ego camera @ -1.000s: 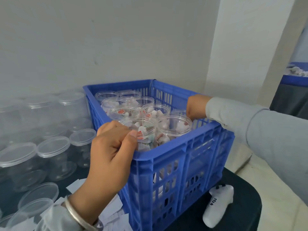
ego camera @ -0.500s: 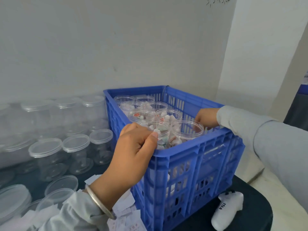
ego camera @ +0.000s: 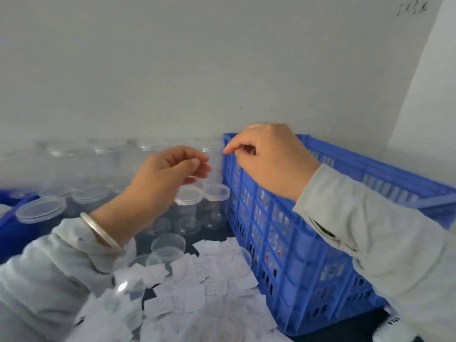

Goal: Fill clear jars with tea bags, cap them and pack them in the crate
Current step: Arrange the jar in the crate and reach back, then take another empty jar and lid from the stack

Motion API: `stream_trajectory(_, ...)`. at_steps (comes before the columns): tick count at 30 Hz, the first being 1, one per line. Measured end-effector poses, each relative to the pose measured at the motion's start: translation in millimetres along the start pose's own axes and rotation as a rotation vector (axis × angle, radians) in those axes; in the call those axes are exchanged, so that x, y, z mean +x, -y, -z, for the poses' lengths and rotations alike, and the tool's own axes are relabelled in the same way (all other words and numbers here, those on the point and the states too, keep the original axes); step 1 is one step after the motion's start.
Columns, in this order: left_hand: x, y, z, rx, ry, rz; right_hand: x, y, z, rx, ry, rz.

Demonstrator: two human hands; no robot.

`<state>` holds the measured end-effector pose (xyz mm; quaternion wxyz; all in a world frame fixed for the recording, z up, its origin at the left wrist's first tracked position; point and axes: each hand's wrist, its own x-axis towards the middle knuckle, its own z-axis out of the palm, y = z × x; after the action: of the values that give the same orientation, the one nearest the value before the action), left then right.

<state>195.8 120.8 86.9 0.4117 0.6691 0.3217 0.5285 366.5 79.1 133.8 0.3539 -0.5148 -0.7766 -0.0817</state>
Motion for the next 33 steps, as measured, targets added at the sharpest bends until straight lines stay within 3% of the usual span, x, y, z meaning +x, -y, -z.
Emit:
stream_trajectory(5, -44.3, 30.6, 112.4, 0.247, -0.143, 0.151, 5.8, 35.3, -61.6, -0.024, 0.195, 0.024)
stream_trajectory(10, -106.9, 73.4, 198.1, 0.463, -0.259, 0.41, 11.5, 43.8, -139.5, -0.123, 0.478, -0.089)
stream_trajectory(14, -128.5, 104.9, 230.6, 0.45, -0.4, 0.55, 20.5, 40.4, -201.8, -0.105, 0.632, -0.23)
stream_trajectory(16, -127.4, 111.5, 236.6, 0.439, -0.432, 0.581, 29.8, 38.2, -230.7, -0.172, 0.619, -0.252)
stream_trajectory(19, -125.8, 112.4, 235.4, 0.533, -0.358, 0.574, 51.1, 31.9, -263.6, -0.324, 0.496, -0.262)
stream_trajectory(22, -126.8, 111.1, 231.1, 0.639, -0.292, 0.543, 75.3, 18.6, -284.8, -0.396, 0.419, -0.39)
stream_trajectory(26, -127.0, 110.2, 231.2, 0.613, -0.26, 0.538, 93.3, 2.4, -309.4, -0.264, 0.391, -0.594)
stream_trajectory(33, -127.9, 111.1, 232.8, 0.601, -0.236, 0.517, 102.0, 9.1, -321.9, -0.171, 0.242, -0.631)
